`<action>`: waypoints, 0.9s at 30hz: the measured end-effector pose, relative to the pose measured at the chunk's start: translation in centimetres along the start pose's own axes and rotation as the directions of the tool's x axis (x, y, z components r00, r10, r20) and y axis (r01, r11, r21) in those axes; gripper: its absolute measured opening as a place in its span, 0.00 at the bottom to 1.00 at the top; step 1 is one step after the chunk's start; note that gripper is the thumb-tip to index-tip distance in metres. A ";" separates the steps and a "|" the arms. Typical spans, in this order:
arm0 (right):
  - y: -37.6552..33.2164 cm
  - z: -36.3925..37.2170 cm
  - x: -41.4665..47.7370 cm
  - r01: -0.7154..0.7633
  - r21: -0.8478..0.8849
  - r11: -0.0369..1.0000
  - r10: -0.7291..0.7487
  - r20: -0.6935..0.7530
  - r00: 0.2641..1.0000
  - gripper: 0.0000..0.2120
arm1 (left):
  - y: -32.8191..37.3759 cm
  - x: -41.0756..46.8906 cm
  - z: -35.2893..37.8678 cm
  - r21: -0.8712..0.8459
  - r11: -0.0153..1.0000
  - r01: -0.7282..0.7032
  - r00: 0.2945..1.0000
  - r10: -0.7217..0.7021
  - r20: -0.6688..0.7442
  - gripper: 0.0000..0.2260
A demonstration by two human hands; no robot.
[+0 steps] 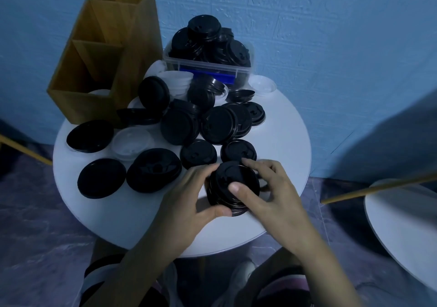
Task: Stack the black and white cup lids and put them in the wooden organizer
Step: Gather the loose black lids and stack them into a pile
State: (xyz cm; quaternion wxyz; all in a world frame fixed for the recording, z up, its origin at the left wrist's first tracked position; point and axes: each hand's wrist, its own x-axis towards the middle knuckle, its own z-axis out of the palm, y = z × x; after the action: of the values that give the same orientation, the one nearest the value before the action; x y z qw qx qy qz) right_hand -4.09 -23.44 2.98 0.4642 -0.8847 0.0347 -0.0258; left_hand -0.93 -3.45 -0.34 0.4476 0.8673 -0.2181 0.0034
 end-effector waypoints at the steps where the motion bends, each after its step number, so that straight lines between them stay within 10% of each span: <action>1: 0.2 0.0 0.1 0.009 0.052 0.999 -0.011 0.029 1.000 0.39 | -0.1 0.0 0.0 -0.003 1.000 0.001 1.000 -0.001 0.000 0.37; 27: 0.8 -1.5 1.2 0.069 -0.075 0.995 -0.048 0.252 0.966 0.44 | -0.2 0.2 -0.2 0.052 0.998 0.044 0.998 -0.046 0.043 0.37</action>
State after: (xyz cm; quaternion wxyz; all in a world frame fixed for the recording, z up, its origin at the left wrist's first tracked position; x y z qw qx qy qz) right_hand -3.04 -25.24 3.18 0.4265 -0.9001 -0.0492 0.0738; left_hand -0.65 -3.28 -0.35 0.4205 0.8829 -0.2082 -0.0200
